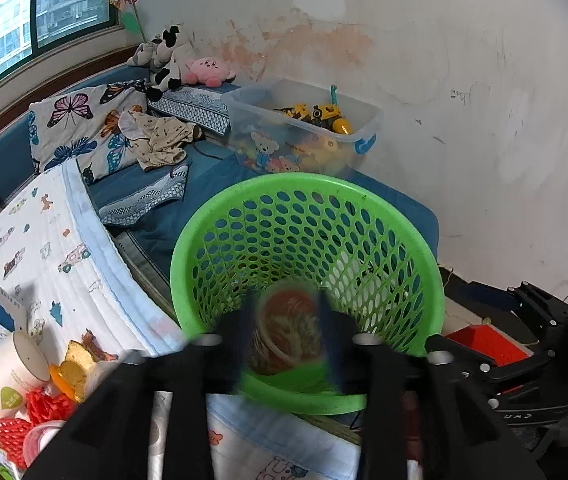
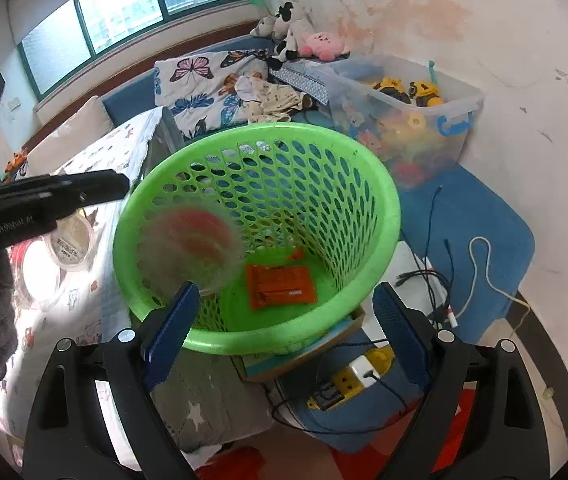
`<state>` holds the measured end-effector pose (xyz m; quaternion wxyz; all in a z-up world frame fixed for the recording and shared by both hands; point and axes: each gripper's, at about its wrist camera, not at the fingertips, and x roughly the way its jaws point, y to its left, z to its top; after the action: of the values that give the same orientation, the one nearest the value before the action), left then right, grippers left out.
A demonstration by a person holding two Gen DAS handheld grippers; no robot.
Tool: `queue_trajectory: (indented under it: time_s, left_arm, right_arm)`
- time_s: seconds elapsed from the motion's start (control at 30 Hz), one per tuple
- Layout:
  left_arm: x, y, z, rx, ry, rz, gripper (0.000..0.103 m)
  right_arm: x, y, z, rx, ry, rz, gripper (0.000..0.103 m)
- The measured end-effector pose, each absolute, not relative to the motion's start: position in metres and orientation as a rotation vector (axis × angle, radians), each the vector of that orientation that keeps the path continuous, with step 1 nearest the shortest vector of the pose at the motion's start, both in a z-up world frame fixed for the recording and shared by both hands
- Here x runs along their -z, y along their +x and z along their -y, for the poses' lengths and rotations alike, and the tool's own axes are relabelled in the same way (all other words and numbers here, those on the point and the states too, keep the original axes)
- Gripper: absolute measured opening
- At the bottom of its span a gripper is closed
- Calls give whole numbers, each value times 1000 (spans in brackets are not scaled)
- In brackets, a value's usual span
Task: Collect trash
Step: 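Carry the red cup and orange bag over the green basket and open both grippers, then move both grippers back over the remaining trash on the bed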
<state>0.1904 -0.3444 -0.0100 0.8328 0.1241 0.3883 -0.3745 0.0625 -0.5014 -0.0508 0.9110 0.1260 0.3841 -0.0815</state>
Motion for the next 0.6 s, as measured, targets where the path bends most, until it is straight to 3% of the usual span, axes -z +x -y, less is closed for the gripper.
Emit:
queue_trajectory:
  time_s: [0.27, 0.6]
  left_arm:
    - [-3, 179, 312, 760, 225, -791, 53]
    - [-19, 155, 218, 599, 161, -738, 55]
  right_arm:
    - [39, 52, 488, 148, 273, -764, 88]
    - [24, 56, 442, 45, 241, -738, 89]
